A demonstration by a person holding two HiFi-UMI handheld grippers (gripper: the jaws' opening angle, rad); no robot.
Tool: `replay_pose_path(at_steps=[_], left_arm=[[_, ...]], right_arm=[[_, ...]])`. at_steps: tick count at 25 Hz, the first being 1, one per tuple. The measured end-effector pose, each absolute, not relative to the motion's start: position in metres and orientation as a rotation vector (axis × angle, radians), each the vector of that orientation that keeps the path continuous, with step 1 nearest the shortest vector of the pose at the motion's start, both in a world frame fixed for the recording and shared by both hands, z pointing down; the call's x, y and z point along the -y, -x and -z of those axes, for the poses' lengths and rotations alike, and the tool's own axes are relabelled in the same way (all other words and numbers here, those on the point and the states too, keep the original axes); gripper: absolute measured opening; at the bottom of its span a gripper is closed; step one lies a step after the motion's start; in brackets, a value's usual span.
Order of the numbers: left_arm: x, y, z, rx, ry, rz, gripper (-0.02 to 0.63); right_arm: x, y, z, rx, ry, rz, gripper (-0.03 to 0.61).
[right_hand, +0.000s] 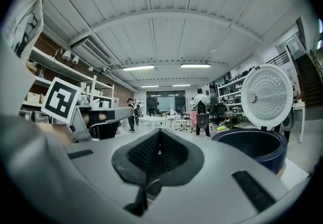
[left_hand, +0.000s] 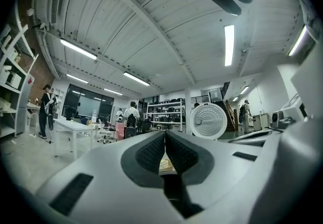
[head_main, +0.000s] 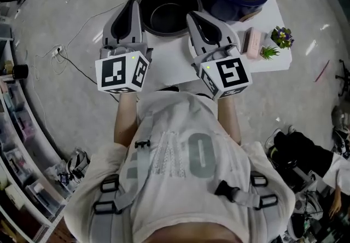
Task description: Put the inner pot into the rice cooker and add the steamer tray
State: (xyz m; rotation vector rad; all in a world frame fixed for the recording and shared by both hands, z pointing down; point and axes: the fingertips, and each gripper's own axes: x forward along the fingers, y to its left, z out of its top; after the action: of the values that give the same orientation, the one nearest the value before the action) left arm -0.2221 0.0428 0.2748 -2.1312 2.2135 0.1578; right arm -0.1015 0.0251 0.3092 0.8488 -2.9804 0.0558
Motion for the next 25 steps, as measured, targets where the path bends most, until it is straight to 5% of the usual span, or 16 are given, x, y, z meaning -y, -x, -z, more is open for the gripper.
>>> replay_pose_path(at_steps=[25], left_arm=[[-0.019,0.265,-0.286,-2.244,2.094,-0.113,0.023]], right_arm=[[0.027,0.129,-0.317,2.965,-1.006,-0.093,0.006]])
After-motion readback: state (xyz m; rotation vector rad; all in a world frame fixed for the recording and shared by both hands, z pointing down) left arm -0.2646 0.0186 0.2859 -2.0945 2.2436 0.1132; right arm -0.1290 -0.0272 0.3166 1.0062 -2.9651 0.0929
